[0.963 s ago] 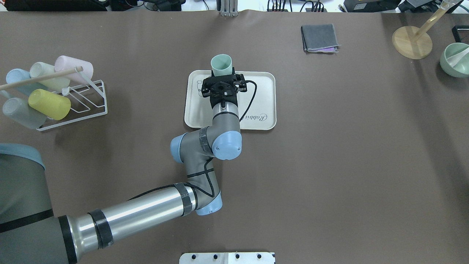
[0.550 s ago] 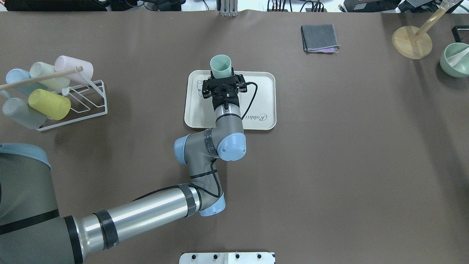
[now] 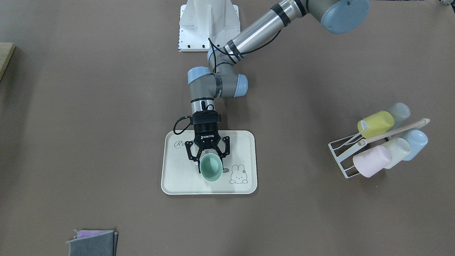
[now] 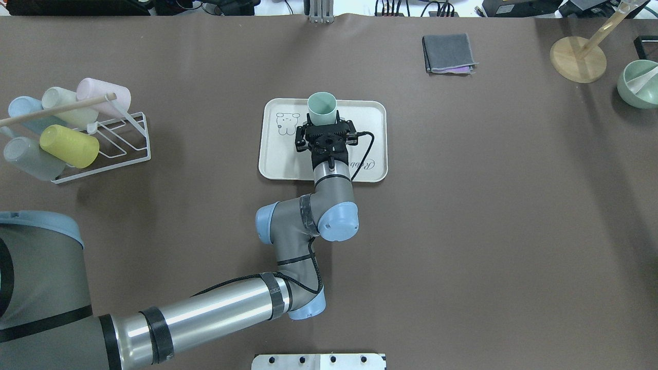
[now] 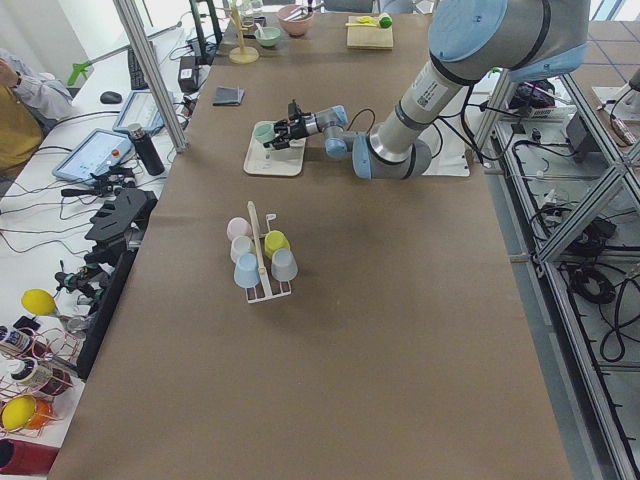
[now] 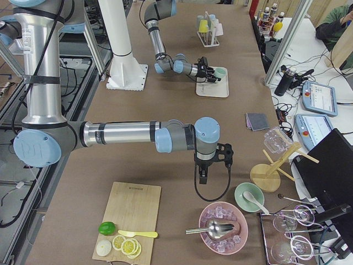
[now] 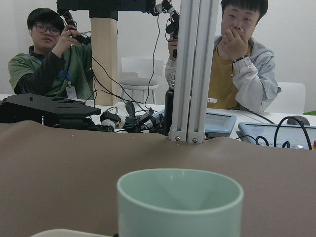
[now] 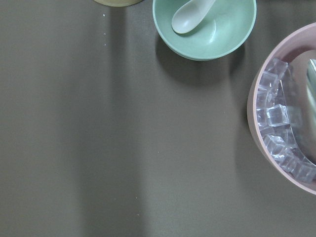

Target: Pick up and place green cup on tray

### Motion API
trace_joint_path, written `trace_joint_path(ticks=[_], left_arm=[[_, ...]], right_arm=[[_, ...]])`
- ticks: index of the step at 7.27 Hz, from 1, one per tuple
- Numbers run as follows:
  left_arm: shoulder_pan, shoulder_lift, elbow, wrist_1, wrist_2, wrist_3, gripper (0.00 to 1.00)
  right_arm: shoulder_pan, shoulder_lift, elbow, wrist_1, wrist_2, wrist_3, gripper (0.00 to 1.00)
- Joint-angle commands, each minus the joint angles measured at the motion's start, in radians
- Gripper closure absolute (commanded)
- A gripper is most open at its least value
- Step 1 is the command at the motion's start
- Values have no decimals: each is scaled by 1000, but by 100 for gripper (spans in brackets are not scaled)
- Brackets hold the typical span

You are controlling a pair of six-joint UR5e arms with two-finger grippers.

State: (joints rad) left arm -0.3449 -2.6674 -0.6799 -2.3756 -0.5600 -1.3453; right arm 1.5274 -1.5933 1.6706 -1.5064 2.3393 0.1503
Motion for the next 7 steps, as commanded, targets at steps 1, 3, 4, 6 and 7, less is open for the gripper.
trace_joint_path(ticks=[1,3,4,6,7], left_arm=[[4,0,0,4,18,0,63],[4,9,5,4,28,-2,62],[4,9,5,4,28,-2,62],[9,11,3,4,28,-2,50],[12,18,2,4,28,-2,40]], right_arm=[[2,1,0,0,5,0,0],[4,1,0,0,14,0,0],[4,-2,0,0,14,0,0],[4,-5,0,3,14,-1,0],[7,-5,0,3,15,-2,0]])
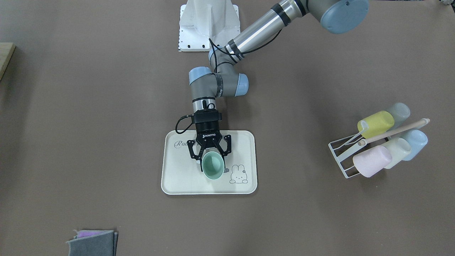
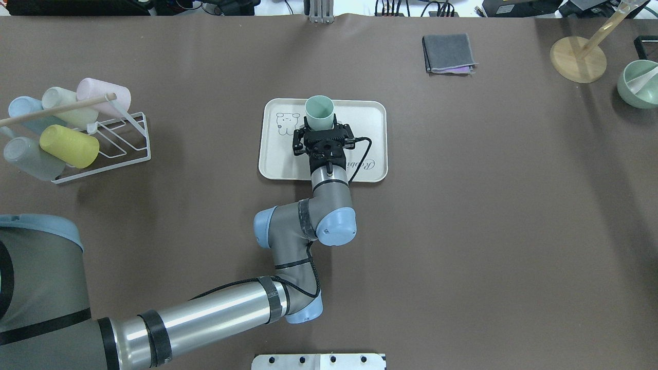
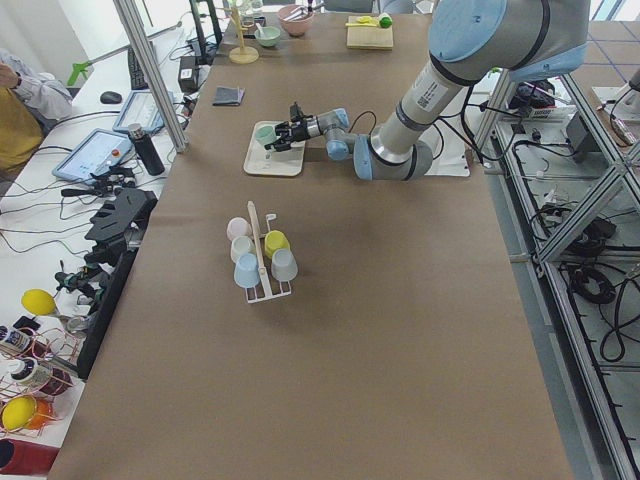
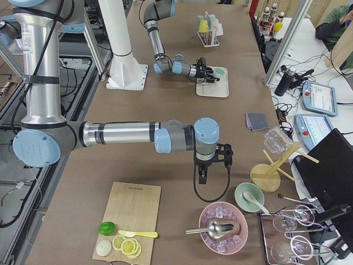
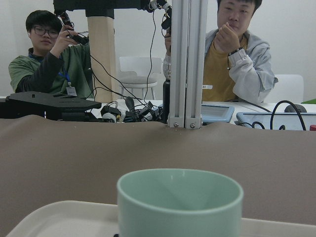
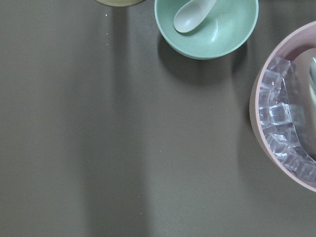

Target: Pick up and place green cup on tray

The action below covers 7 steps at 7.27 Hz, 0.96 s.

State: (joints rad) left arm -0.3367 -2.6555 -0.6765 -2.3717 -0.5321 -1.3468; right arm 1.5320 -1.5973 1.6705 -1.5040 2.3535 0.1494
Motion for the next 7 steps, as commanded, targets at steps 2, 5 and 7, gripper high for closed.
trace_joint_path(ticks=[2,5,7], left_arm=[[5,6,-6,0,0,2,1],[18,46,-104,0,0,75,1],[19,91,-164,-11,-2,126,1]], right_arm=[[5,-1,-3,1,0,-1,0],[7,0,-5,1,0,-1,0],[8,0,-5,-1,0,-1,0]])
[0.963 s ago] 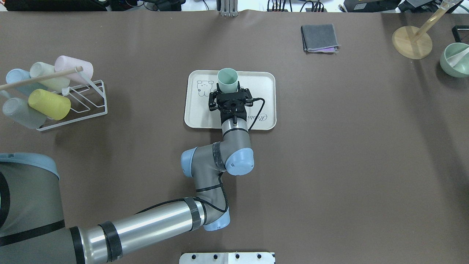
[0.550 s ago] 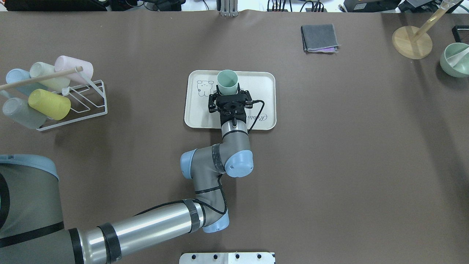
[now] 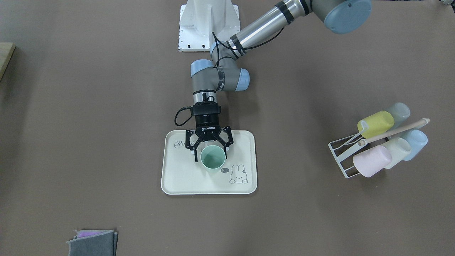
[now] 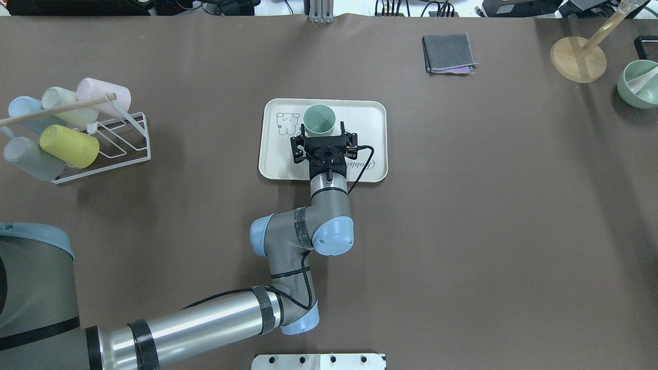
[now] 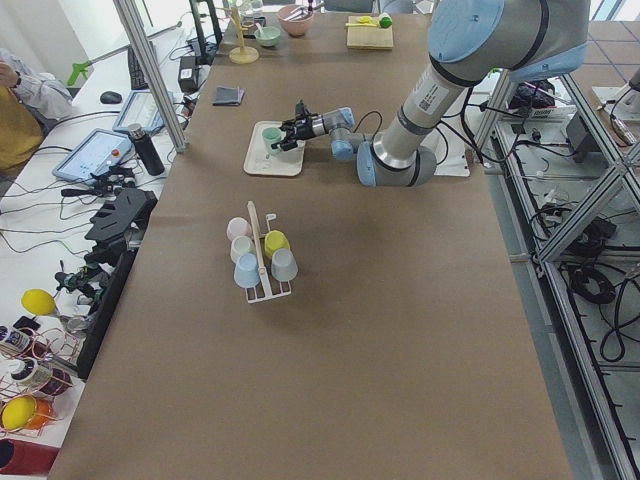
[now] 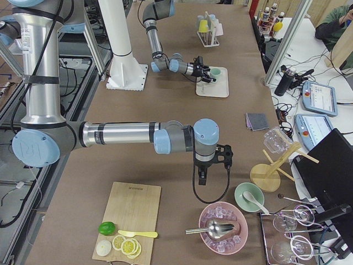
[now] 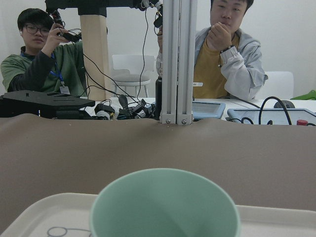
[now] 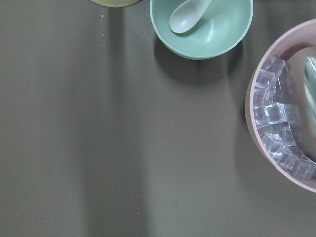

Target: Pick up and place green cup on tray

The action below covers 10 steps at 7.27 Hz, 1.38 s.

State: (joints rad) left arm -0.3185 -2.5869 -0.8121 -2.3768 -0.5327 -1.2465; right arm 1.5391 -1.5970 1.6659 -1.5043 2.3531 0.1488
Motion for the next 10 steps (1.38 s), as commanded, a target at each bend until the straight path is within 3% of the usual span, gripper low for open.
trace_joint_path(ticks=[1,4,7,8,9,10], left_arm=[[1,34,-66,-9,-6,25,1],[-2,99,-179,-86,-24,154,1],[-10,99,-249,-102,-76,160,1],[-33,114,-316,-101,-143,226,1],[-53,152,-422,-99,-253,346,1],[-72,162,-461,-98,-377,440,1]], right_arm=[[1,0,5,-1,2,0,0],[4,-1,5,-1,2,0,0],[16,-12,8,1,6,0,0],[18,-11,8,-2,3,0,0],[22,-6,8,-2,2,0,0],[24,-4,5,-2,2,0,0]])
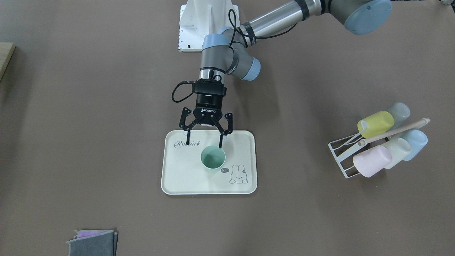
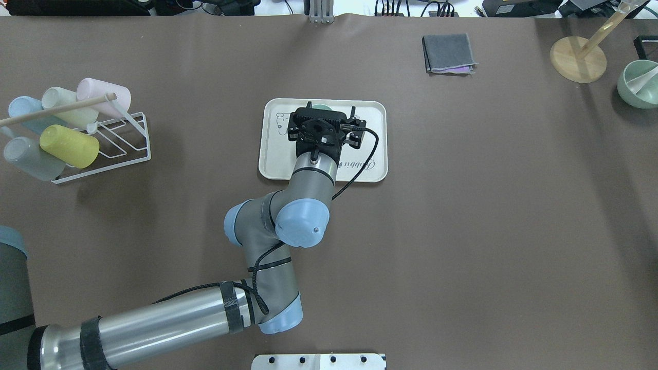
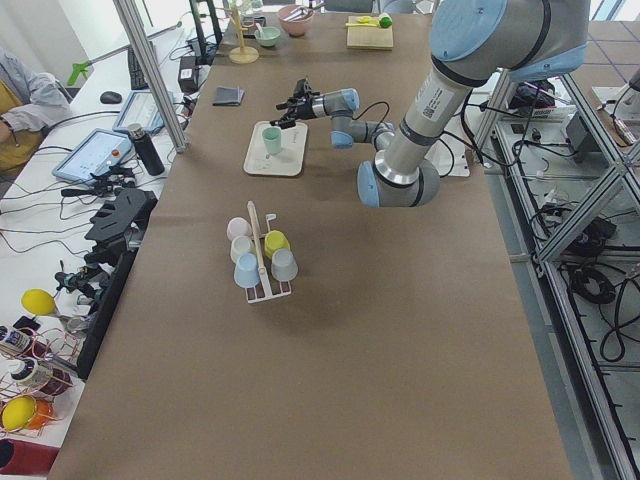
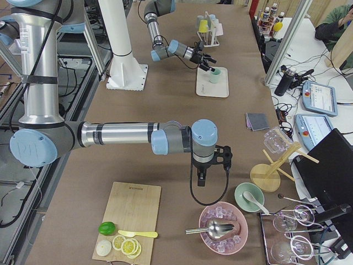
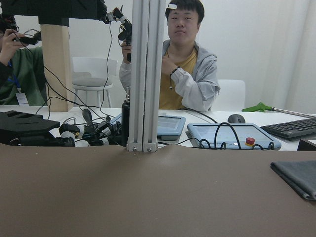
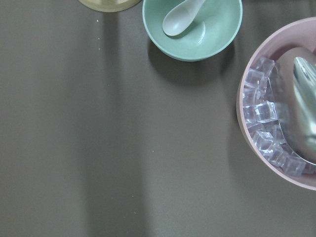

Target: Pick up and place green cup on tray

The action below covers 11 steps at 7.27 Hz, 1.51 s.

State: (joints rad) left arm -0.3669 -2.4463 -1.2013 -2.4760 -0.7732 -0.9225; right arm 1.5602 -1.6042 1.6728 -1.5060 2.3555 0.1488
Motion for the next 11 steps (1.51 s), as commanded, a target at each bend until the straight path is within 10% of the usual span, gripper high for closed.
trace_joint_path(ticks=[1,7,11], left_arm=[[-67,15,-73,5,-237,137,1],[-427,9,-75,465,-895,294,1],[-715,116,-73,689,-1114,474,1]], right_arm=[[3,0,-7,0,-1,0,0],[26,-40,-7,0,2,0,0],[26,-39,-1,0,2,0,0]])
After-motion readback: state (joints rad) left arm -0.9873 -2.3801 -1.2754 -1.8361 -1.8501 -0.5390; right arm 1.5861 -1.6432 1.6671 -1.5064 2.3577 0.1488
